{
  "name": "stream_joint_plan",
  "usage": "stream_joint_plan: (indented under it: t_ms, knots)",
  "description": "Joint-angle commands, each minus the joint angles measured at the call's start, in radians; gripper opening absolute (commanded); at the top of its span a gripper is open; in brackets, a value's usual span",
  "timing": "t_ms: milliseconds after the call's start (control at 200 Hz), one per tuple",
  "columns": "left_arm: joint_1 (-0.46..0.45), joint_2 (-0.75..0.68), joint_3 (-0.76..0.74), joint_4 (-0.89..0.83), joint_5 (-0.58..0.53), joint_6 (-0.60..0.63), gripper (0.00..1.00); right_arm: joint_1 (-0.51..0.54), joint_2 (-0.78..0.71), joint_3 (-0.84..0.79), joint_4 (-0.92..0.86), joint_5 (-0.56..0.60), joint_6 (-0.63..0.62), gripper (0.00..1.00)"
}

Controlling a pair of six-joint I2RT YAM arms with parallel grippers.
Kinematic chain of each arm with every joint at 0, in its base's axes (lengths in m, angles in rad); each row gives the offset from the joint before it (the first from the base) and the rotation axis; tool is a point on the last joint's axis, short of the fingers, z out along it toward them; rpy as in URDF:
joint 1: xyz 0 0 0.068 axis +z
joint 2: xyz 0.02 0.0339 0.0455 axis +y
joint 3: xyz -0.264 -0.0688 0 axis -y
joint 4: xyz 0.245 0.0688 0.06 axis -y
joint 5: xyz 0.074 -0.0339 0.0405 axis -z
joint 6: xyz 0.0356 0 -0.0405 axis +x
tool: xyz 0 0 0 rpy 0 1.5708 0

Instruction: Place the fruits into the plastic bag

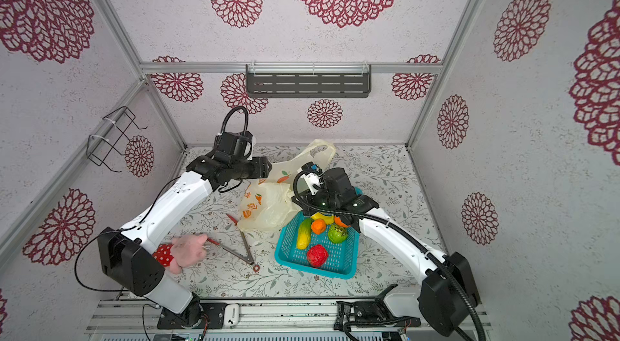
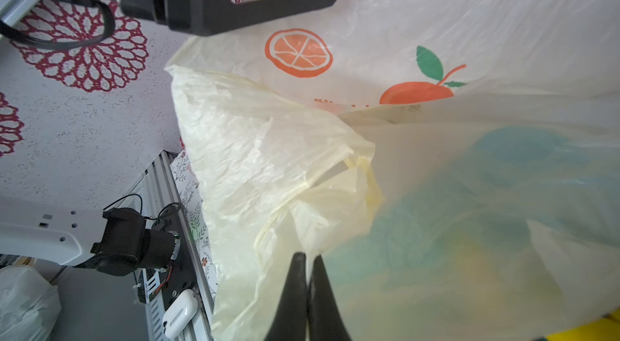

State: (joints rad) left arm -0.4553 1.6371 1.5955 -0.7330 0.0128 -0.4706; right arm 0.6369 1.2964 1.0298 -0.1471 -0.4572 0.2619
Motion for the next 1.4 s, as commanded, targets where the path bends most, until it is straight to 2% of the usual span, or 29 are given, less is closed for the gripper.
stream_joint_plan:
  t_ms: [0,105,350,450,555,585,590,595,620,640,660,705,765,861,916,956,1011,1111,1251,1391]
  knots:
    - [0.005,0.03,0.049,-0.083,0.022,0.038,0.64,0.006,-0.048,-0.002,0.003,0.033,-0.027,0.0]
    - [0.001,0.048,0.046,-0.093,0.077,0.032,0.47,0.006,-0.05,-0.011,0.004,0.05,-0.025,0.0]
    - [-0.029,0.066,0.018,-0.09,0.115,0.026,0.21,0.006,-0.044,-0.016,0.027,0.069,-0.021,0.0]
    - [-0.031,0.055,-0.014,-0.033,0.11,0.016,0.0,0.006,-0.061,-0.021,0.018,0.088,-0.021,0.0]
    - [-0.033,0.029,-0.057,0.045,0.106,-0.009,0.0,0.006,-0.102,-0.048,0.016,0.133,-0.01,0.0]
    - [-0.033,0.017,-0.074,0.077,0.103,-0.02,0.0,0.006,-0.124,-0.061,0.021,0.16,-0.003,0.13]
    - [-0.032,0.014,-0.076,0.082,0.102,-0.022,0.0,0.006,-0.13,-0.067,0.022,0.173,0.001,0.23]
    - [-0.033,0.012,-0.08,0.086,0.1,-0.025,0.0,0.006,-0.13,-0.067,0.022,0.173,0.001,0.23]
    - [-0.035,0.0,-0.098,0.116,0.094,-0.035,0.0,0.006,-0.15,-0.08,0.028,0.204,0.007,0.38]
    - [-0.035,-0.01,-0.113,0.14,0.092,-0.041,0.0,0.006,-0.17,-0.093,0.035,0.236,0.012,0.47]
    - [-0.036,-0.022,-0.129,0.165,0.091,-0.048,0.0,0.006,-0.183,-0.101,0.039,0.263,0.014,0.51]
    - [-0.038,-0.049,-0.162,0.214,0.079,-0.059,0.0,0.005,-0.228,-0.13,0.058,0.367,0.031,0.58]
    - [-0.045,-0.086,-0.21,0.274,0.057,-0.067,0.0,0.003,-0.303,-0.182,0.104,0.561,0.065,0.65]
    - [-0.06,-0.14,-0.277,0.355,0.053,-0.058,0.0,-0.009,-0.409,-0.265,0.178,0.824,0.13,0.74]
    - [-0.072,-0.171,-0.313,0.392,0.043,-0.047,0.0,-0.025,-0.458,-0.302,0.199,0.928,0.169,0.75]
    - [-0.081,-0.194,-0.338,0.42,0.051,-0.036,0.0,-0.036,-0.476,-0.316,0.197,0.954,0.185,0.75]
    - [-0.095,-0.228,-0.375,0.466,0.065,-0.013,0.0,-0.056,-0.482,-0.321,0.167,0.953,0.208,0.76]
    - [-0.112,-0.284,-0.446,0.545,0.102,0.025,0.0,-0.084,-0.449,-0.302,0.085,0.878,0.232,0.76]
    - [-0.115,-0.313,-0.481,0.566,0.084,0.018,0.0,-0.091,-0.385,-0.283,0.106,0.588,0.186,0.75]
    - [-0.115,-0.304,-0.482,0.564,0.043,-0.008,0.0,-0.102,-0.308,-0.25,0.054,0.567,0.24,0.76]
